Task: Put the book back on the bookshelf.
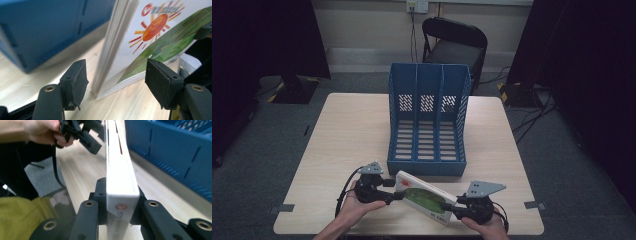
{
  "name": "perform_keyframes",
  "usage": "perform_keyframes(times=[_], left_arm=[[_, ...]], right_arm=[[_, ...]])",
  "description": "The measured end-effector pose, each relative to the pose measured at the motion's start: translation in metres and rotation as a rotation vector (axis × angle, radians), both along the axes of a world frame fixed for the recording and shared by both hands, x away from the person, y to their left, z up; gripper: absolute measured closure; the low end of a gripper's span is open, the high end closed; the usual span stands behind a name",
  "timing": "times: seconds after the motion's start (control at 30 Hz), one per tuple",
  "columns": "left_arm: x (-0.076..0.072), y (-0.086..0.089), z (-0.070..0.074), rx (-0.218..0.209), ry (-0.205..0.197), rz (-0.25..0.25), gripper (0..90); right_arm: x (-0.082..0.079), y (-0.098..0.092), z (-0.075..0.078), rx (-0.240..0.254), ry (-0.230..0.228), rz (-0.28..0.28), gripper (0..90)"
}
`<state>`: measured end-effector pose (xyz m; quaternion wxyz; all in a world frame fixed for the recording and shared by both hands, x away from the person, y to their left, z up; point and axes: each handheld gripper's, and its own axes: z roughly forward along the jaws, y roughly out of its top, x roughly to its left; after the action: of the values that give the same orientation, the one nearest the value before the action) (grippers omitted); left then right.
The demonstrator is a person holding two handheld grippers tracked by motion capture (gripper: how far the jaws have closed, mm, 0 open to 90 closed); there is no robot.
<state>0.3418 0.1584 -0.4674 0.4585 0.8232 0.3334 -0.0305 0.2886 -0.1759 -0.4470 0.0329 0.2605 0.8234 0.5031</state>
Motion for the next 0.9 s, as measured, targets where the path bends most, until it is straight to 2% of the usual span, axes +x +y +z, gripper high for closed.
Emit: perform_keyframes(times=[0.1,0.2,0.33,0.37,0.57,0.8,0.83,0.9], left_arm=[[0.0,-0.006,-0.003,0.013,0.008,-0.022,33.6],[-0.001,-0.008,-0.003,0.037,-0.008,-0.021,34.1],[-0.001,-0.008,-0.004,0.048,-0.015,-0.022,37.8],[-0.001,-0.008,-0.004,0.05,-0.016,-0.021,38.0],[-0.002,-0.008,-0.004,0.055,-0.015,-0.015,38.0],[-0.003,-0.009,-0.003,0.056,-0.009,-0.02,38.1],[-0.003,-0.008,-0.003,0.068,-0.016,-0.021,37.8],[-0.005,-0.005,-0.003,0.063,-0.009,-0.027,39.3]], right_arm=[[-0.003,0.002,-0.001,0.008,0.007,0.001,73.3],[-0.006,0.004,-0.002,0.017,0.009,-0.002,71.4],[-0.009,0.011,-0.007,0.031,-0.003,-0.014,69.2],[-0.009,0.014,-0.008,0.038,0.008,-0.008,67.9],[-0.004,0.025,-0.019,0.004,0.046,-0.014,64.0],[-0.004,0.036,-0.025,0.004,0.033,-0.046,63.3],[-0.004,0.04,-0.027,0.004,0.035,-0.051,64.7],[-0.006,0.042,-0.029,-0.011,0.012,-0.063,67.5]])
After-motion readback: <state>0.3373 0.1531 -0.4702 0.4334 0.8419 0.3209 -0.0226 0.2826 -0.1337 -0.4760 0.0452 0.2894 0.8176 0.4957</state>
